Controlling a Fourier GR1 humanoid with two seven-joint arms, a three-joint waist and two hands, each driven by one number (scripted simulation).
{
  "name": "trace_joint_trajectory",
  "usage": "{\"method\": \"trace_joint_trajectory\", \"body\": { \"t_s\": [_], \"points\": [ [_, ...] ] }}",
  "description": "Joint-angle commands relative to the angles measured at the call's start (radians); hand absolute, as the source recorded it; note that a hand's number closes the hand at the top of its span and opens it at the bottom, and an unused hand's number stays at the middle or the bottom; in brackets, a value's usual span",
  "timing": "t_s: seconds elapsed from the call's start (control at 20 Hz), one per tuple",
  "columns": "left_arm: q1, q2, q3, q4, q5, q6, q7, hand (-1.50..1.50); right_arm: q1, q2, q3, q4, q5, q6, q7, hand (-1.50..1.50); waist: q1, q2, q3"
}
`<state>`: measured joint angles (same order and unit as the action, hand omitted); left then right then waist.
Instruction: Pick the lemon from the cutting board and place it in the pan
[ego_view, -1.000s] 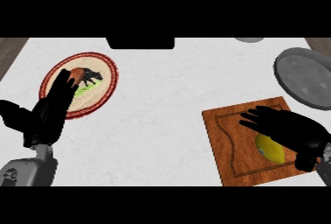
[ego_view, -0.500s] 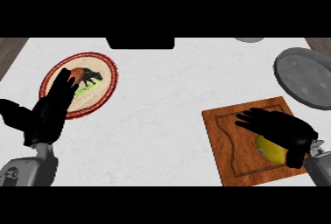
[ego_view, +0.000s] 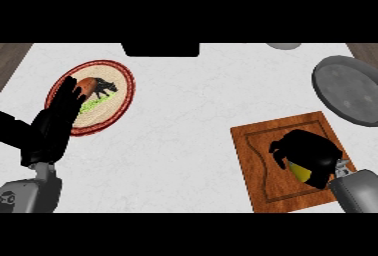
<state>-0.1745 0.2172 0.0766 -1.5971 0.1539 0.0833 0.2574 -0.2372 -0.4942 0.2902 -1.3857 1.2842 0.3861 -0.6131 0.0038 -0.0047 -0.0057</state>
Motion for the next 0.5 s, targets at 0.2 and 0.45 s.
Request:
{"method": "trace_joint_trajectory", "body": {
  "t_s": [0.2, 0.45],
  "points": [
    [-0.033, -0.036, -0.007, 0.004, -0.04, 0.031, 0.013, 0.0, 0.007, 0.052, -0.021, 0.066, 0.019, -0.034, -0.056, 1.5, -0.002, 0.005, 0.006],
    [-0.01, -0.019, 0.011, 0.012, -0.032, 0.021, 0.0, 0.0, 0.028, 0.14, -0.193, 0.016, -0.065, 0.116, 0.209, 1.5, -0.013, 0.001, 0.005]
  ]
}}
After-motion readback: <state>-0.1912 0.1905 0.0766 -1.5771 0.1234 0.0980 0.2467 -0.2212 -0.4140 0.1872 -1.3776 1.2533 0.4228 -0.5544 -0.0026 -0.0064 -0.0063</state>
